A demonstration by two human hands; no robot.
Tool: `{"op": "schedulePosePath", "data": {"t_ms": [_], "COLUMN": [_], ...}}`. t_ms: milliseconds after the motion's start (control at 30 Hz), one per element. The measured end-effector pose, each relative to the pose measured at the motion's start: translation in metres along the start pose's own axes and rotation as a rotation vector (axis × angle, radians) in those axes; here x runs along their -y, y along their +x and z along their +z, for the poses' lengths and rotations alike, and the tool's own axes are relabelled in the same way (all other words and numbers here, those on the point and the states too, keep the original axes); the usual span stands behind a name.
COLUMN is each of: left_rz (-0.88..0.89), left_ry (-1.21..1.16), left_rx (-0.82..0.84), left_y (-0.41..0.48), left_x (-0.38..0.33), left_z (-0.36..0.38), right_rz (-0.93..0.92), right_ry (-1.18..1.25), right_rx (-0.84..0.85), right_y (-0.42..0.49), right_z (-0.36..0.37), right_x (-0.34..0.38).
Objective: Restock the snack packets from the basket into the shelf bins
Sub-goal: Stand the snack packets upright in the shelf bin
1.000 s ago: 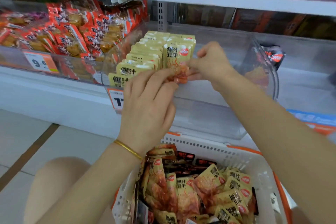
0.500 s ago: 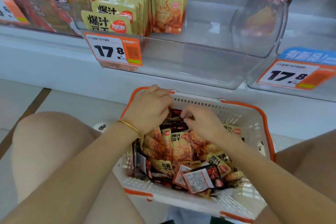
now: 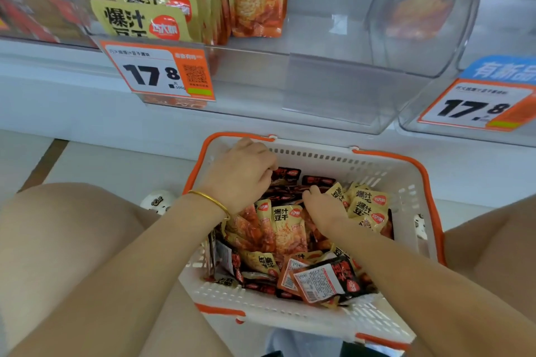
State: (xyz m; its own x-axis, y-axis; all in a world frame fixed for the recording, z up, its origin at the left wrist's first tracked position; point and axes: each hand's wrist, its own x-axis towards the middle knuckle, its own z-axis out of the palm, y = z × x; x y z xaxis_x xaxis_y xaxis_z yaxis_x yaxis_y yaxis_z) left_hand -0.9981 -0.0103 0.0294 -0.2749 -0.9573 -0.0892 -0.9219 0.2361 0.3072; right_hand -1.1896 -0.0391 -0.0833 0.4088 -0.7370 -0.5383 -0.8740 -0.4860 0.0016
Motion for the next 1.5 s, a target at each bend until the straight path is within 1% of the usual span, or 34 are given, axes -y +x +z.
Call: {"op": "schedulePosePath", "data": {"t_ms": [67, 133, 233, 267, 300, 333, 400, 467, 533, 633, 700, 733, 800, 833, 867, 900, 933, 967, 1000, 1033, 1067, 1100, 1167, 1200, 1233, 1267, 1333, 1400, 1433, 1500], "left_rz": [-0.024, -0.079, -0.257, -0.327, -0.389, -0.440, -0.497, -0.509, -0.494, -0.463, -0.550, -0.601, -0.677, -0.694, -0.696, -0.690, -0.674, -0.662, -0.650, -0.641, -0.625, -0.601, -0.518, -0.465, -0.415, -0.368, -0.294, -0.239, -0.218, -0.147], "left_ry": [-0.031, -0.098, -0.340, -0.416, -0.496, -0.598, -0.817, -0.947, -0.995, -0.904, -0.952, -0.999, -1.115, -1.180, -1.232, -1.268, -1.293, -1.308, -1.326, -1.332, -1.298, -1.197, -0.840, -0.676, -0.560, -0.475, -0.323, -0.259, -0.234, -0.099], "left_rx": [0.022, 0.044, 0.115, 0.156, 0.201, 0.249, 0.336, 0.393, 0.411, 0.347, 0.276, 0.230, 0.118, 0.077, 0.049, 0.035, 0.034, 0.035, 0.038, 0.041, 0.039, 0.030, 0.008, -0.034, -0.107, -0.218, -0.518, -0.790, -0.885, -0.975], "left_y": [-0.001, -0.001, -0.001, 0.000, 0.000, -0.001, -0.004, -0.009, -0.013, -0.017, -0.019, -0.021, -0.024, -0.026, -0.028, -0.030, -0.034, -0.037, -0.041, -0.045, -0.049, -0.053, -0.060, -0.064, -0.067, -0.069, -0.070, -0.064, -0.059, -0.045], "left_x": [-0.002, -0.006, -0.018, -0.021, -0.023, -0.025, -0.029, -0.033, -0.038, -0.037, -0.032, -0.029, -0.027, -0.027, -0.028, -0.031, -0.033, -0.036, -0.037, -0.040, -0.042, -0.044, -0.045, -0.046, -0.048, -0.049, -0.052, -0.050, -0.048, -0.037], "left_z": [0.001, 0.002, 0.001, 0.001, 0.003, 0.002, 0.000, -0.004, -0.007, -0.007, -0.007, -0.008, -0.012, -0.015, -0.018, -0.022, -0.025, -0.028, -0.031, -0.035, -0.039, -0.046, -0.063, -0.073, -0.083, -0.092, -0.108, -0.125, -0.133, -0.148], "right_rz": [-0.023, -0.091, -0.293, -0.364, -0.415, -0.426, -0.396, -0.358, -0.321, -0.316, -0.289, -0.242, -0.073, 0.012, 0.072, 0.095, 0.070, 0.012, -0.060, -0.123, -0.161, -0.182, -0.214, -0.245, -0.283, -0.334, -0.439, -0.498, -0.496, -0.458], "right_ry": [-0.034, -0.059, -0.032, 0.010, 0.117, 0.271, 0.578, 0.723, 0.852, 1.059, 1.143, 1.138, 1.044, 1.062, 1.162, 1.310, 1.462, 1.605, 1.723, 1.794, 1.809, 1.794, 1.747, 1.731, 1.706, 1.674, 1.634, 1.626, 1.630, 1.638], "right_rx": [-0.012, -0.052, -0.180, -0.227, -0.285, -0.328, -0.406, -0.483, -0.504, -0.459, -0.466, -0.507, -0.615, -0.598, -0.497, -0.310, -0.098, 0.076, 0.182, 0.225, 0.225, 0.220, 0.262, 0.309, 0.359, 0.395, 0.400, 0.326, 0.265, 0.101], "right_y": [-0.007, -0.013, -0.022, -0.026, -0.031, -0.037, -0.049, -0.059, -0.064, -0.069, -0.073, -0.074, -0.077, -0.079, -0.083, -0.088, -0.093, -0.099, -0.104, -0.108, -0.111, -0.114, -0.120, -0.123, -0.127, -0.131, -0.138, -0.144, -0.145, -0.144], "right_z": [-0.008, -0.018, -0.038, -0.044, -0.051, -0.059, -0.075, -0.085, -0.086, -0.088, -0.090, -0.090, -0.089, -0.088, -0.089, -0.090, -0.093, -0.095, -0.098, -0.101, -0.104, -0.109, -0.120, -0.129, -0.138, -0.149, -0.173, -0.203, -0.220, -0.252], "right_x": [-0.002, -0.001, 0.007, 0.010, 0.013, 0.015, 0.017, 0.016, 0.017, 0.017, 0.016, 0.014, 0.008, 0.004, 0.002, 0.003, 0.005, 0.009, 0.014, 0.019, 0.023, 0.027, 0.028, 0.027, 0.025, 0.023, 0.017, 0.014, 0.012, 0.010]}}
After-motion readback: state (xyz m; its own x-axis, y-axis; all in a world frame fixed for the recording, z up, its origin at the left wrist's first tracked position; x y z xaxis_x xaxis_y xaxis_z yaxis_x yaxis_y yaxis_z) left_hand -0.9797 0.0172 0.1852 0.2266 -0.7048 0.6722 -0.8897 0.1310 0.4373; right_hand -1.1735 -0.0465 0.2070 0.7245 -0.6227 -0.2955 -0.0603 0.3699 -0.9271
